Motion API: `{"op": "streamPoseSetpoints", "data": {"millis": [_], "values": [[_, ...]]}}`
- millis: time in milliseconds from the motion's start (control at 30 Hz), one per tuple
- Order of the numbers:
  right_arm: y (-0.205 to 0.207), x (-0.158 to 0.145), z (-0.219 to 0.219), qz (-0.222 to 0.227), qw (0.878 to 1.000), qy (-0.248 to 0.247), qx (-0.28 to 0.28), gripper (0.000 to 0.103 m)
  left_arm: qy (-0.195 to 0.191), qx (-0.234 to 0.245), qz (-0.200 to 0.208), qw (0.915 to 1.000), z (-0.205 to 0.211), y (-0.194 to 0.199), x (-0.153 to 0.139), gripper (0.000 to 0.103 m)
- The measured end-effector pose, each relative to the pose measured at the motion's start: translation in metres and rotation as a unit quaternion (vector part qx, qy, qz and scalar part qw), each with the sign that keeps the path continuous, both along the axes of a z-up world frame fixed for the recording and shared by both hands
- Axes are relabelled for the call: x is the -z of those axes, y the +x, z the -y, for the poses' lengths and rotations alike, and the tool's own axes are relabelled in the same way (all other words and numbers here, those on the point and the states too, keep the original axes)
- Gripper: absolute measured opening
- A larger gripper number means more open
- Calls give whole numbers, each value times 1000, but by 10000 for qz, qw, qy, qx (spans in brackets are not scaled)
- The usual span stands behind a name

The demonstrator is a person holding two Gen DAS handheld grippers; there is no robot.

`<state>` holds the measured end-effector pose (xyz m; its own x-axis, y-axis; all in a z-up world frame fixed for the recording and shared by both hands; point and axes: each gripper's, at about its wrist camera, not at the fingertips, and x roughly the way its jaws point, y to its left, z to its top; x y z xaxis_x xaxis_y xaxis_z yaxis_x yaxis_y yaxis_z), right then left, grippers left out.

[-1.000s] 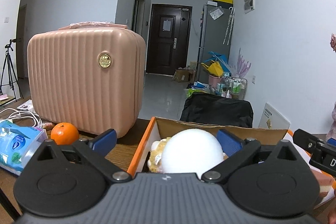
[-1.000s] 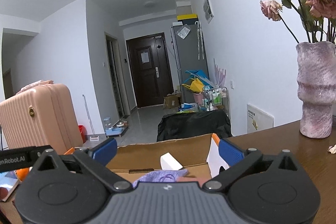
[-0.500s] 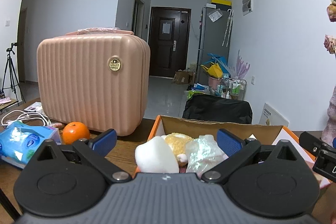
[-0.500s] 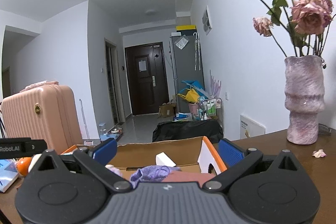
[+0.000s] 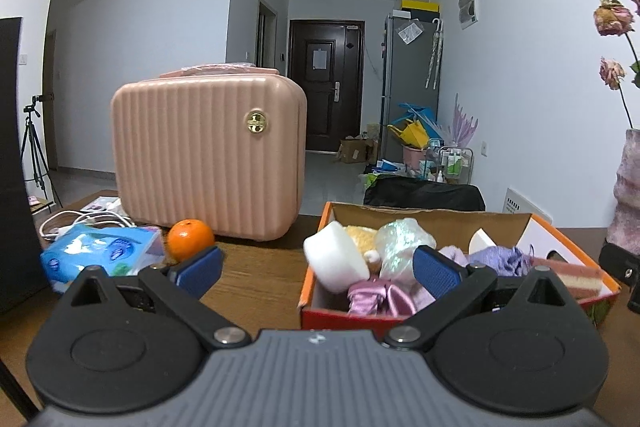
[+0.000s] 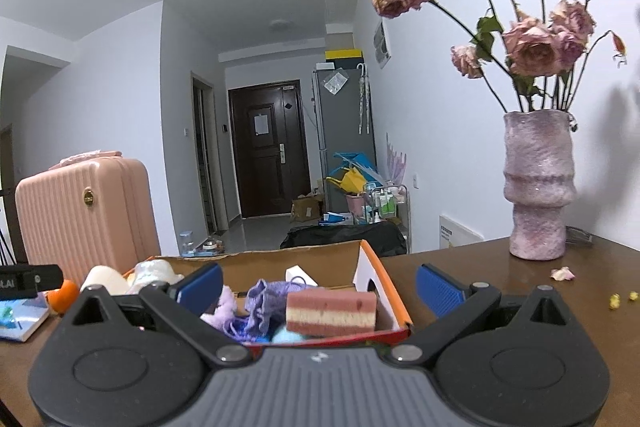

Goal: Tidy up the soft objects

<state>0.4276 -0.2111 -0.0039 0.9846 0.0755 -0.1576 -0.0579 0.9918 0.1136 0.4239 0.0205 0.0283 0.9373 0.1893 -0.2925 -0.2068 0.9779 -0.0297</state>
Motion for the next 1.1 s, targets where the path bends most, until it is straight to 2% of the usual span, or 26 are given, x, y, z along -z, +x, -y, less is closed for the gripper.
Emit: {"op": "streamPoseSetpoints", "data": {"millis": [467, 1100], "values": [[-79, 0, 4, -55, 9998, -141, -103, 103, 163, 131, -58, 9998, 3, -73, 3, 103], [-183, 5, -1, -128, 9979, -535, -328, 103, 202, 643, -105, 9977, 17, -178, 14, 103]]}}
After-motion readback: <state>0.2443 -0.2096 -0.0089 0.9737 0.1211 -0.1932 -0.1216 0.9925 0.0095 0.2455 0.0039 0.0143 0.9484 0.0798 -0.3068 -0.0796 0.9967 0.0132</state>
